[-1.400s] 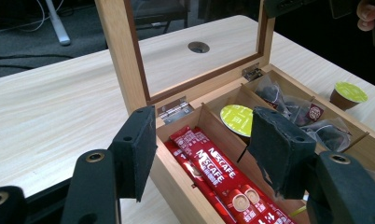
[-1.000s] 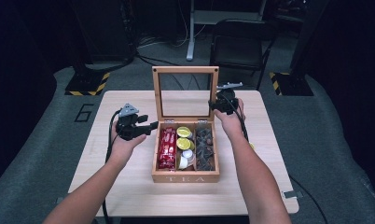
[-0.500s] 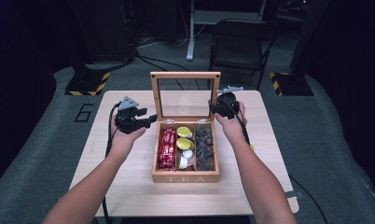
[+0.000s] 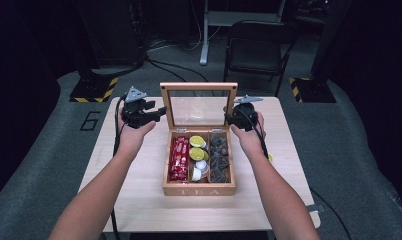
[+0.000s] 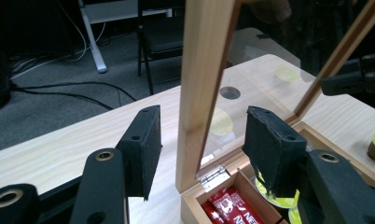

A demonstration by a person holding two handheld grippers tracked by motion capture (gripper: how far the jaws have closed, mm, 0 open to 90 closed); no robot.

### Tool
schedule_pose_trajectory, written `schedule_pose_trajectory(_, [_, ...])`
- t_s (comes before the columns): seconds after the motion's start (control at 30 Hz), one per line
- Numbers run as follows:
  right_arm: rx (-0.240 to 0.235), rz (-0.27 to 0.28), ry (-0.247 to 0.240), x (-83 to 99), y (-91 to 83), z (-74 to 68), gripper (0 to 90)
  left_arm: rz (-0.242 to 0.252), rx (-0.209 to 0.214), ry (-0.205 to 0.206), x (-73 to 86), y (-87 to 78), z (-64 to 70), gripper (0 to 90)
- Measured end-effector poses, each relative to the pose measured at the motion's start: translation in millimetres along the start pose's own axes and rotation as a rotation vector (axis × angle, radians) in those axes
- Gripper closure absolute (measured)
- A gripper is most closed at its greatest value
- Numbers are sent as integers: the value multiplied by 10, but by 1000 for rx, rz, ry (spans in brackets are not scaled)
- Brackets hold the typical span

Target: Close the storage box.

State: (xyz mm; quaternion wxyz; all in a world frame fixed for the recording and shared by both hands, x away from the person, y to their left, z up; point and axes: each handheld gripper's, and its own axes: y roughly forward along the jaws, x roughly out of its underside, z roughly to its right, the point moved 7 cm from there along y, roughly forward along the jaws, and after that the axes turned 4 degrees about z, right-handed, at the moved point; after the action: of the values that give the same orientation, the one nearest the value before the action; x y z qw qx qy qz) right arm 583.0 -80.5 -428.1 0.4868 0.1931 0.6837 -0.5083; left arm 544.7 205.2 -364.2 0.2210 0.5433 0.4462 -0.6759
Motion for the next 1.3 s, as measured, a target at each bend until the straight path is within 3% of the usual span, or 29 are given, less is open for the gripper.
schedule_pose_trajectory(0.2, [-6, 6, -6, 21, -30, -13, 643, -1, 12, 23, -91, 32, 63, 469])
schedule_pose_trajectory(0.27, [-13, 10, -10, 33, -42, -15, 642, 4, -6, 33, -133, 39, 90, 470])
schedule_pose_trajectory(0.47, [-22, 13, -1, 60, -68, -28, 637, 11, -2, 51, -203, 21, 187, 548])
schedule_pose_trajectory(0.6, [-29, 14, 2, 80, -88, -38, 634, 10, 4, 33, -185, 16, 223, 547])
schedule_pose_trajectory(0.83, [-55, 25, 9, 125, -125, -42, 629, 14, 14, 59, -160, -24, 250, 570])
schedule_pose_trajectory(1.07, [-76, 29, 23, 165, -185, -67, 602, 7, 38, 38, -18, -96, 243, 624])
schedule_pose_trajectory(1.1, [-80, 28, 3, 175, -196, -60, 601, 9, 43, 41, -5, -106, 250, 623])
schedule_pose_trajectory(1.13, [-86, 30, 25, 179, -209, -83, 601, 13, 45, 39, 3, -112, 262, 622])
schedule_pose_trajectory(1.3, [-97, 43, 7, 193, -289, -92, 589, 6, 56, 51, 39, -152, 289, 621])
